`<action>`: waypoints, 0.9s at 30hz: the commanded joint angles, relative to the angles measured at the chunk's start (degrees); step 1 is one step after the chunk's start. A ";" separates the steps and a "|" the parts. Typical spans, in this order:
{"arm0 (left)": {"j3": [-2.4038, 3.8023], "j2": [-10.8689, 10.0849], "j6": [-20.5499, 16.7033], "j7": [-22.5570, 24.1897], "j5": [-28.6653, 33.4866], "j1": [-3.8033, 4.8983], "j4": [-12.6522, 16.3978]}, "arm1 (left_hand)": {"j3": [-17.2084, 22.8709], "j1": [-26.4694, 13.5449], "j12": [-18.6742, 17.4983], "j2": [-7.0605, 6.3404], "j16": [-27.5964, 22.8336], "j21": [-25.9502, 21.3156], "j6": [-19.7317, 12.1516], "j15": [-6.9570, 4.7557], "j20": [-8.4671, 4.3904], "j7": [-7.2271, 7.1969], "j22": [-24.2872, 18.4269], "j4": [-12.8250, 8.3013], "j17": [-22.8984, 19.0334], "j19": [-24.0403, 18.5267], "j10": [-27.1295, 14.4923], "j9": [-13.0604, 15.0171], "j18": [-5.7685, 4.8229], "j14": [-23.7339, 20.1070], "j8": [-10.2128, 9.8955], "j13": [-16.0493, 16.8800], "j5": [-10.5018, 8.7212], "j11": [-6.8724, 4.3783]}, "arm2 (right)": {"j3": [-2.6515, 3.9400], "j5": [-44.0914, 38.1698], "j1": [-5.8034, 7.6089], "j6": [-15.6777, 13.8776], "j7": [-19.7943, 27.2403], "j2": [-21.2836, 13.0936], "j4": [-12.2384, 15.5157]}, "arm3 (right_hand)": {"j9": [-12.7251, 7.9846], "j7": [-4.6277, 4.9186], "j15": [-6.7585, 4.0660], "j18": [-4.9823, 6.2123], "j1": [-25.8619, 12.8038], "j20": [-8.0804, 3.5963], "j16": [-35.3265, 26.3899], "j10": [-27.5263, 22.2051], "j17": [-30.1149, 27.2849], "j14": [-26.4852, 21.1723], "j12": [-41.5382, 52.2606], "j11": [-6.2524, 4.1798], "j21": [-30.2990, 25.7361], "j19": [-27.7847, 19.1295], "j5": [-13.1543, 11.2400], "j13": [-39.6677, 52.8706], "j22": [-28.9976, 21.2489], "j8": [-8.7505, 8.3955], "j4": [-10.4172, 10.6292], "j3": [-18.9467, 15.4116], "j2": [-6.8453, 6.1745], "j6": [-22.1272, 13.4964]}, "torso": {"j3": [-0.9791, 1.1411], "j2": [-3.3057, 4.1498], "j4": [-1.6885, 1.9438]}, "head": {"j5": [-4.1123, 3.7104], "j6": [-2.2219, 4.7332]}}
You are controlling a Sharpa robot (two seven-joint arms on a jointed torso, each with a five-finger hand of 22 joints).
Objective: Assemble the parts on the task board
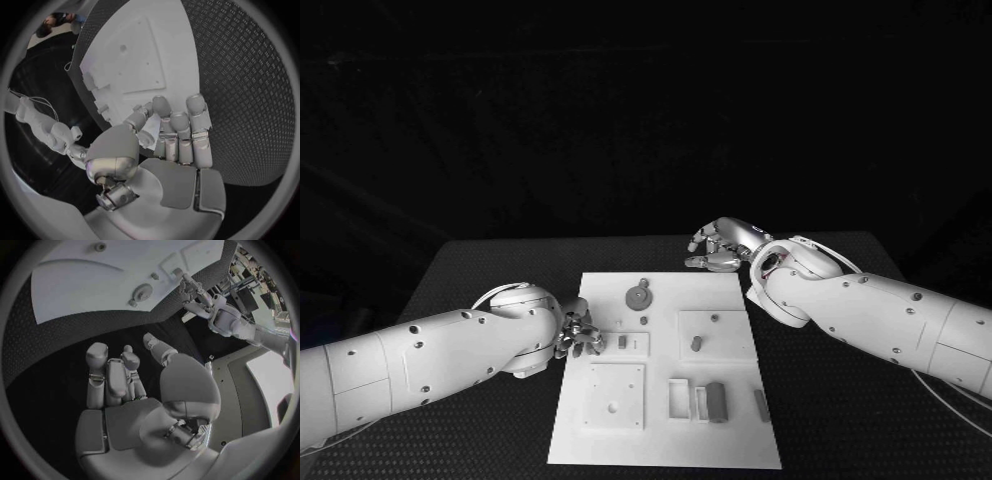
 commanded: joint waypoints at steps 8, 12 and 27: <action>0.93 0.18 -2.30 -0.44 3.06 -0.13 -0.19 | 0.23 0.86 0.09 0.56 0.15 0.34 7.15 -0.31 -0.21 -1.05 1.15 -0.07 -0.12 -0.29 -0.07 0.11 0.46 0.10 0.28 -0.10 -0.55 -0.09 | 0.02 -0.05 -0.05 0.47 0.33 -0.01 0.00 | 0.10 0.32 -0.05 4.90 -0.16 -0.33 -0.33 -0.55 -0.05 -0.53 -0.30 -0.03 -0.31 0.07 0.08 -0.07 0.94 -0.36 0.18 -0.18 0.19 0.09 | 0.00 0.01 -0.01 | 0.10 0.12; 0.94 0.40 -3.08 -0.41 3.06 -0.13 -0.43 | 0.19 0.81 0.12 0.76 0.15 0.38 7.12 -0.33 -0.20 -1.05 1.14 -0.06 -0.15 -0.31 -0.08 0.12 0.46 0.12 0.28 -0.14 -0.99 -0.09 | 0.02 -0.05 -0.05 0.47 0.27 -0.03 -0.01 | 0.10 0.32 -0.05 4.90 -0.15 -0.33 -0.33 -0.55 -0.04 -0.52 -0.30 -0.03 -0.31 0.07 0.08 -0.07 0.94 -0.36 0.18 -0.18 0.19 0.09 | 0.02 0.03 -0.04 | 0.11 0.16; 0.92 2.15 -2.75 -0.73 0.43 -0.13 -2.05 | 0.15 0.80 0.17 0.95 0.16 0.46 7.07 -0.37 -0.21 -1.05 1.13 -0.12 -0.20 -0.33 -0.10 0.15 0.48 0.15 0.29 -0.23 -1.76 -0.10 | 0.02 -0.06 -0.05 0.48 0.28 0.00 0.06 | 0.11 0.32 -0.05 4.90 -0.13 -0.33 -0.32 -0.55 0.02 -0.48 -0.29 -0.03 -0.31 0.08 0.07 -0.08 0.94 -0.37 0.16 -0.18 0.18 0.10 | -0.04 0.03 -0.01 | 0.11 0.12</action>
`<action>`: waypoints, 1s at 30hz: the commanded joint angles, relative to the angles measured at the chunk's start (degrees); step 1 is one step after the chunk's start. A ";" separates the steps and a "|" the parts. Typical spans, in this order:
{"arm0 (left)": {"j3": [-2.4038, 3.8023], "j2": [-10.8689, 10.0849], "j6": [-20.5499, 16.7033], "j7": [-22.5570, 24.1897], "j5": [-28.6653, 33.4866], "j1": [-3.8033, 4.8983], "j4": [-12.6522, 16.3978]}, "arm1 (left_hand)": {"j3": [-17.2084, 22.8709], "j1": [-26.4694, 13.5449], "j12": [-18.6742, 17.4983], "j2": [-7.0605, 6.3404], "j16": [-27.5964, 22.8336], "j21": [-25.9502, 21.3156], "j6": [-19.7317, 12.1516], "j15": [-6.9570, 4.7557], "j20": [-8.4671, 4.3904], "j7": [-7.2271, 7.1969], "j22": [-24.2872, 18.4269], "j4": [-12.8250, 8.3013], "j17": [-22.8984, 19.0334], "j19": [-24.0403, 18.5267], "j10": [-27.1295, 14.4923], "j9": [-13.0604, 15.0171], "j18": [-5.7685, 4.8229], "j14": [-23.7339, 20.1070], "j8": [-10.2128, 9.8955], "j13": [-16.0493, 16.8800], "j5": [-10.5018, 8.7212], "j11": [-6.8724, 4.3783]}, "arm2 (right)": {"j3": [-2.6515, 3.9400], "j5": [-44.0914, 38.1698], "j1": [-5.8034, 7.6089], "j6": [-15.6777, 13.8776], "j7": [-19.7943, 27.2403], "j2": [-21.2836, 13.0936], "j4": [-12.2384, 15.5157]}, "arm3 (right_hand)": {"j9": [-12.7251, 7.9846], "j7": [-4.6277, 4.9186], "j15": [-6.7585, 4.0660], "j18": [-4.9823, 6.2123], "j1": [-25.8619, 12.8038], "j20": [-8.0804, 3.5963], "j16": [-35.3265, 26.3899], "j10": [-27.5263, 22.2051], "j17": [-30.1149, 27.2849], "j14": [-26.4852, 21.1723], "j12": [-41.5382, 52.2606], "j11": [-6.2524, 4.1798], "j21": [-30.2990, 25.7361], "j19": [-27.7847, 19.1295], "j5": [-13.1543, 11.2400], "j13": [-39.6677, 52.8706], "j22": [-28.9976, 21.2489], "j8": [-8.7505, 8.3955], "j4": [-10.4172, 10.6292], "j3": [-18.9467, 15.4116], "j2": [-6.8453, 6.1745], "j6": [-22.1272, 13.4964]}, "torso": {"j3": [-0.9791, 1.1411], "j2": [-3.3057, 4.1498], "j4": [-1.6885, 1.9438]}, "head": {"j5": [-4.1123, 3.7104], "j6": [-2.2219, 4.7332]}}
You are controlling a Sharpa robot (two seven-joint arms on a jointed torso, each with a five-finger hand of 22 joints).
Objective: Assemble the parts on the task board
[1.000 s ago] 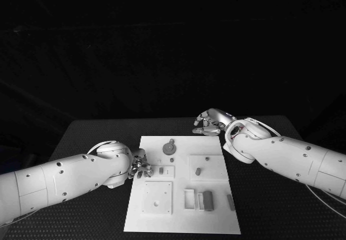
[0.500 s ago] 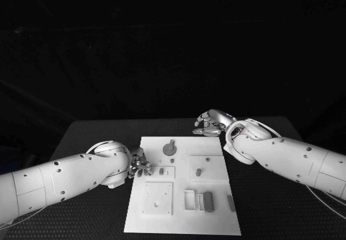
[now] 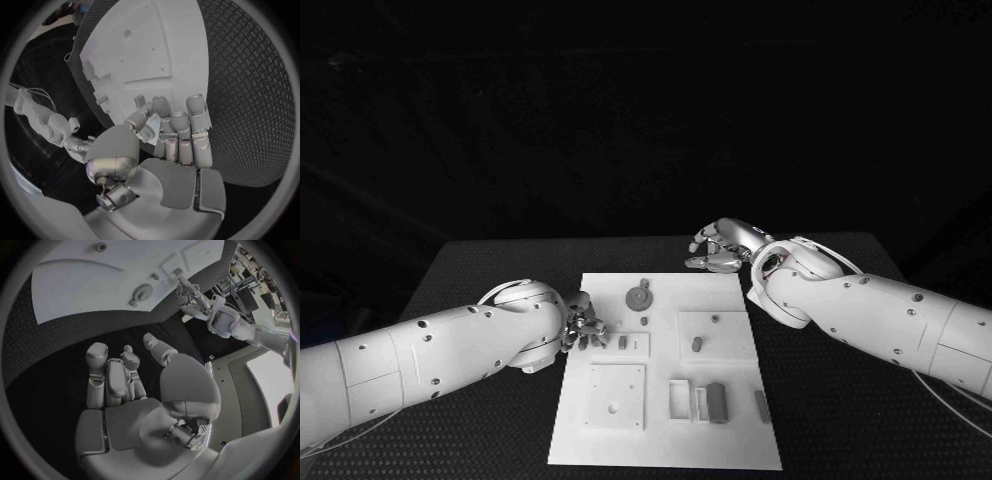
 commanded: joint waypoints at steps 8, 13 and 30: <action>0.02 0.72 0.06 -0.13 -1.45 0.00 -0.57 | 0.17 0.70 0.19 0.90 0.16 0.37 7.05 -0.37 -0.32 -1.04 1.13 0.01 -0.11 -0.24 -0.17 0.07 0.48 -0.05 0.29 -0.07 -0.28 -0.15 | 0.02 -0.09 -0.03 0.50 0.28 0.07 0.07 | 0.07 0.32 0.06 4.90 -0.13 -0.43 -0.34 -0.56 -0.05 -0.40 -0.29 -0.03 -0.31 0.15 0.07 -0.09 0.94 -0.37 0.15 -0.18 0.19 0.10 | -0.02 -0.01 -0.01 | 0.03 -0.06; 0.01 0.74 0.83 -0.29 -1.53 0.00 -0.72 | 0.17 0.70 0.20 0.90 0.16 0.38 7.04 -0.38 -0.33 -1.04 1.13 0.02 -0.11 -0.24 -0.17 0.07 0.48 -0.05 0.29 -0.08 -0.32 -0.15 | 0.02 -0.09 -0.03 0.53 0.28 0.03 0.07 | 0.07 0.32 0.06 4.90 -0.12 -0.43 -0.33 -0.56 -0.02 -0.38 -0.29 -0.03 -0.32 0.15 0.07 -0.09 0.95 -0.38 0.15 -0.17 0.19 0.10 | 0.00 0.01 -0.01 | 0.05 -0.12; -0.01 0.75 2.29 -0.53 -3.21 -0.01 -0.51 | 0.17 0.73 0.23 0.86 0.18 0.41 7.00 -0.39 -0.33 -1.04 1.13 -0.06 -0.13 -0.26 -0.19 0.10 0.49 -0.05 0.30 -0.11 -0.41 -0.16 | 0.02 -0.09 -0.03 0.55 0.24 -0.03 0.08 | 0.08 0.32 0.06 4.90 -0.12 -0.44 -0.33 -0.56 0.01 -0.36 -0.28 -0.03 -0.32 0.16 0.07 -0.10 0.95 -0.39 0.14 -0.18 0.19 0.10 | 0.00 0.02 -0.01 | -0.09 -0.50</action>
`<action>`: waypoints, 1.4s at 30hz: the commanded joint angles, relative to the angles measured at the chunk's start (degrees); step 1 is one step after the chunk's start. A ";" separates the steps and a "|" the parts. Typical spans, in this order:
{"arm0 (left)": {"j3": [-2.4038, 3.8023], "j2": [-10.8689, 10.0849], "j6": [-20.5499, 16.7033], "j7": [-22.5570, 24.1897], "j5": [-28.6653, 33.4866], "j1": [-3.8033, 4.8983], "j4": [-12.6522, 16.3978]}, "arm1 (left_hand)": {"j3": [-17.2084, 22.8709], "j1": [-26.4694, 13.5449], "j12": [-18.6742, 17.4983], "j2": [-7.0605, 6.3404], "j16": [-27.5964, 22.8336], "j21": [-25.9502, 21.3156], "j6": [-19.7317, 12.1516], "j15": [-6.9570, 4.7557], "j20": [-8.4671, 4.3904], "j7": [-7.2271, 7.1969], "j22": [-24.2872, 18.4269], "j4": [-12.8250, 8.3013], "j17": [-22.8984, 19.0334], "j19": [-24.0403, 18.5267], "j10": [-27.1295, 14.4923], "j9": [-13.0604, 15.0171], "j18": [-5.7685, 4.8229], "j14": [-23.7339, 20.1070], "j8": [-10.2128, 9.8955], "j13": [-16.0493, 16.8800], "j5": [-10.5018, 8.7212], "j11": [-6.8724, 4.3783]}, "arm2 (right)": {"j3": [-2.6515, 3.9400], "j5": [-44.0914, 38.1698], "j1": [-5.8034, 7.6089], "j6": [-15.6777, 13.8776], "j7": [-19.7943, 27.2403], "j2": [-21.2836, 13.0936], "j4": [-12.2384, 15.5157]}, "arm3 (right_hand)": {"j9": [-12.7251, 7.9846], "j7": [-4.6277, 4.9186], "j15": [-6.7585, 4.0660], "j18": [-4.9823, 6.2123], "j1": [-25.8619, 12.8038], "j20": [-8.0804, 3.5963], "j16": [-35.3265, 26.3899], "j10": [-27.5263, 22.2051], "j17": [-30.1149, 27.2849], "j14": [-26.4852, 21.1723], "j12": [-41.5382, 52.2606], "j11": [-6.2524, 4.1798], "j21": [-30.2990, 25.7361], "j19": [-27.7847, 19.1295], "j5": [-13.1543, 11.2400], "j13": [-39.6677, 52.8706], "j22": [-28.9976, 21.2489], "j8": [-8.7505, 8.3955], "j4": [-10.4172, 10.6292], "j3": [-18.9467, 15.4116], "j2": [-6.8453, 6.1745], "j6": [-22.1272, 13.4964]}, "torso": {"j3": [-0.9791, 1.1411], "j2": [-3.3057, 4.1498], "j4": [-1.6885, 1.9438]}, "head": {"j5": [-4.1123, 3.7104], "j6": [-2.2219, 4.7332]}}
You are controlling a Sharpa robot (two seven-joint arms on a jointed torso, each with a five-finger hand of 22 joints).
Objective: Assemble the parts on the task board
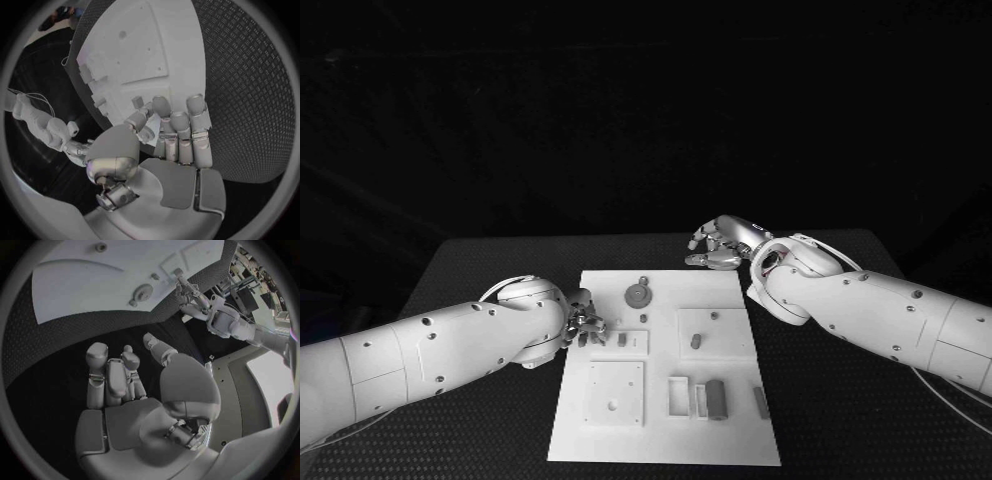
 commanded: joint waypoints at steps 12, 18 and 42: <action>-0.04 0.53 0.62 0.10 -1.64 -0.05 -0.23 | 0.26 0.56 0.24 0.66 0.18 0.19 6.98 -0.37 -0.27 -1.03 1.13 0.01 -0.10 -0.04 -0.41 0.06 0.49 0.14 0.26 -0.09 0.01 -0.16 | 0.02 -0.13 -0.04 0.58 0.19 0.02 0.08 | 0.10 0.32 0.03 4.90 -0.10 -0.41 -0.34 -0.44 0.00 -0.41 -0.28 0.09 -0.33 -0.05 0.07 -0.09 0.95 -0.40 0.12 -0.18 0.19 0.09 | -0.01 0.00 -0.03 | -0.02 -0.06; -0.05 0.55 0.83 0.12 -1.64 -0.06 0.01 | 0.27 0.56 0.26 0.67 0.19 0.21 6.98 -0.37 -0.27 -1.04 1.13 0.02 -0.11 -0.03 -0.40 0.07 0.49 0.14 0.27 -0.10 0.00 -0.16 | 0.02 -0.13 -0.04 0.62 0.19 0.02 0.05 | 0.11 0.32 0.03 4.90 -0.10 -0.41 -0.34 -0.44 -0.01 -0.41 -0.28 0.09 -0.33 -0.05 0.07 -0.09 0.95 -0.41 0.12 -0.18 0.19 0.09 | 0.01 0.00 -0.01 | -0.09 -0.12; -0.07 0.50 1.29 -0.08 -1.64 -0.06 0.13 | 0.27 0.59 0.33 0.66 0.23 0.26 7.00 -0.39 -0.29 -1.05 1.14 0.00 -0.12 -0.01 -0.38 0.11 0.51 0.18 0.32 -0.12 -0.03 -0.18 | 0.02 -0.13 -0.04 0.67 0.20 0.13 0.00 | 0.12 0.32 0.03 4.90 -0.09 -0.41 -0.37 -0.45 -0.04 -0.43 -0.28 0.09 -0.34 -0.05 0.07 -0.10 0.95 -0.42 0.10 -0.19 0.19 0.10 | 0.00 0.01 0.01 | -0.10 -0.07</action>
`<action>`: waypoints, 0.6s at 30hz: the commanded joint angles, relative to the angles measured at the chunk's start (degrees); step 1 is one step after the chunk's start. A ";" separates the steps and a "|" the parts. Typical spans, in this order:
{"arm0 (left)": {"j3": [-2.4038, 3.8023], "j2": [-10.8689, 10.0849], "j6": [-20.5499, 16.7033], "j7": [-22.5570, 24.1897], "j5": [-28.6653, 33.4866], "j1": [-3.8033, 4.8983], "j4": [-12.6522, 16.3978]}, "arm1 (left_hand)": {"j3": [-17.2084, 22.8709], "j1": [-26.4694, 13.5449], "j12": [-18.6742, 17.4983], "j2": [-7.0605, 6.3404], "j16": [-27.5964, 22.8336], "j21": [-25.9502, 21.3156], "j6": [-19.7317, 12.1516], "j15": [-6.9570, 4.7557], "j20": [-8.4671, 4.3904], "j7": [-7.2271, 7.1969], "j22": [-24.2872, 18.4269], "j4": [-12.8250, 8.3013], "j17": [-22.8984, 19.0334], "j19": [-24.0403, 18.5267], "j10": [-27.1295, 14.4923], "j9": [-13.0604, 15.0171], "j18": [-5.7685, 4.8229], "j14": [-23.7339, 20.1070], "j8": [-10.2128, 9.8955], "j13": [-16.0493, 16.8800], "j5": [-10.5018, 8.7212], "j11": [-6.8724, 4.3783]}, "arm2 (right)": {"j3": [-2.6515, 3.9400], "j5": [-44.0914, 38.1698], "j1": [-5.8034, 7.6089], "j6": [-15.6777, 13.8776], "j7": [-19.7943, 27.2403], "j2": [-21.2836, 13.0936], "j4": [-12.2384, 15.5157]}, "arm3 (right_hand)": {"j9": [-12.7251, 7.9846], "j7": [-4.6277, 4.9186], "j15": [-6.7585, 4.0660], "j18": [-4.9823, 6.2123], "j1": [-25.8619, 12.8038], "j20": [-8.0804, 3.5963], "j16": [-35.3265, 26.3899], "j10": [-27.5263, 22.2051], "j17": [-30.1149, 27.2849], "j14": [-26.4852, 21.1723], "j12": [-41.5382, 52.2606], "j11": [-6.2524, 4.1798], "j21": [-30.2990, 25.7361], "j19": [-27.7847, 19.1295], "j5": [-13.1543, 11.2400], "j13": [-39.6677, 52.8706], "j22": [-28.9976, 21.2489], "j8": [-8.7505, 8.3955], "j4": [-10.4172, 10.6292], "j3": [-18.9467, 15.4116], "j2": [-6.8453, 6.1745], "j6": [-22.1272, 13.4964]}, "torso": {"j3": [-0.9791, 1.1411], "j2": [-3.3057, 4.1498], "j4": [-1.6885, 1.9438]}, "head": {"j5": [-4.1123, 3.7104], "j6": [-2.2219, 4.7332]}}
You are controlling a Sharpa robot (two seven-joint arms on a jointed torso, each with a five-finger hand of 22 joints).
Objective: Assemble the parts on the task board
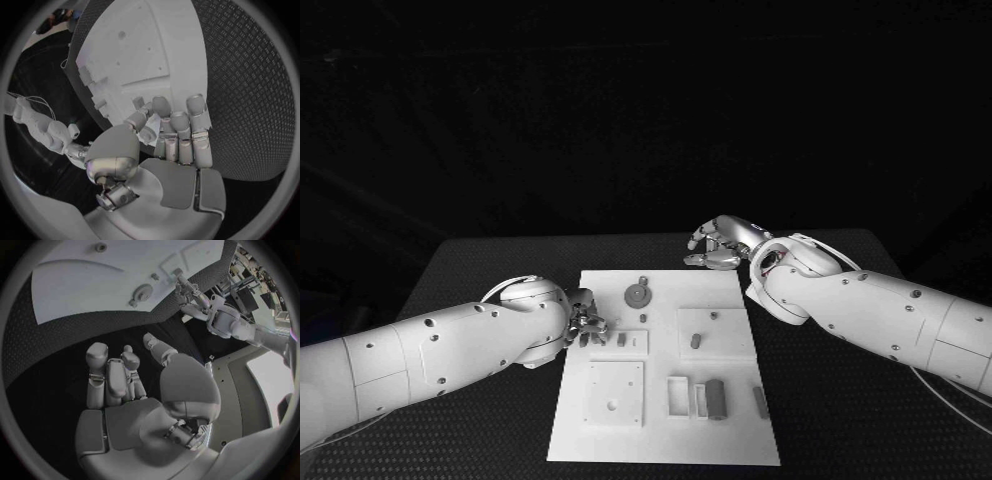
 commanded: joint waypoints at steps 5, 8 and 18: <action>-0.03 0.02 1.36 -0.20 -0.30 -0.03 0.07 | 0.26 0.59 0.34 0.66 0.24 0.27 6.99 -0.38 -0.33 -1.06 1.11 0.04 -0.08 -0.05 -0.27 0.08 0.50 -0.04 0.20 -0.08 0.16 -0.03 | 0.02 -0.13 -0.03 0.60 0.22 0.03 -0.01 | 0.09 0.32 0.03 4.90 -0.09 -0.36 -0.37 -0.53 -0.04 -0.43 -0.28 0.13 -0.35 -0.05 0.07 -0.08 0.95 -0.19 0.10 -0.19 0.19 0.10 | -0.01 0.02 -0.01 | 0.03 -0.08; -0.03 0.01 1.55 -0.21 -0.30 -0.03 0.08 | 0.27 0.60 0.35 0.66 0.25 0.28 6.98 -0.38 -0.33 -1.06 1.11 0.04 -0.08 -0.05 -0.28 0.08 0.51 -0.04 0.20 -0.09 0.16 -0.03 | 0.02 -0.13 -0.03 0.60 0.22 0.04 -0.02 | 0.10 0.32 0.03 4.90 -0.10 -0.36 -0.37 -0.53 -0.03 -0.43 -0.28 0.13 -0.35 -0.05 0.07 -0.08 0.95 -0.19 0.10 -0.19 0.18 0.10 | -0.02 0.00 0.00 | 0.06 -0.09; -0.03 0.01 1.61 -0.14 -0.32 -0.03 0.14 | 0.28 0.63 0.37 0.65 0.26 0.29 6.97 -0.38 -0.34 -1.06 1.11 0.00 -0.09 -0.07 -0.29 0.09 0.51 -0.05 0.21 -0.11 0.15 -0.03 | 0.02 -0.13 -0.03 0.64 0.22 0.13 -0.04 | 0.10 0.32 0.03 4.90 -0.10 -0.36 -0.36 -0.53 0.00 -0.41 -0.28 0.13 -0.35 -0.05 0.07 -0.08 0.95 -0.20 0.10 -0.19 0.19 0.10 | -0.02 -0.01 0.00 | 0.07 -0.09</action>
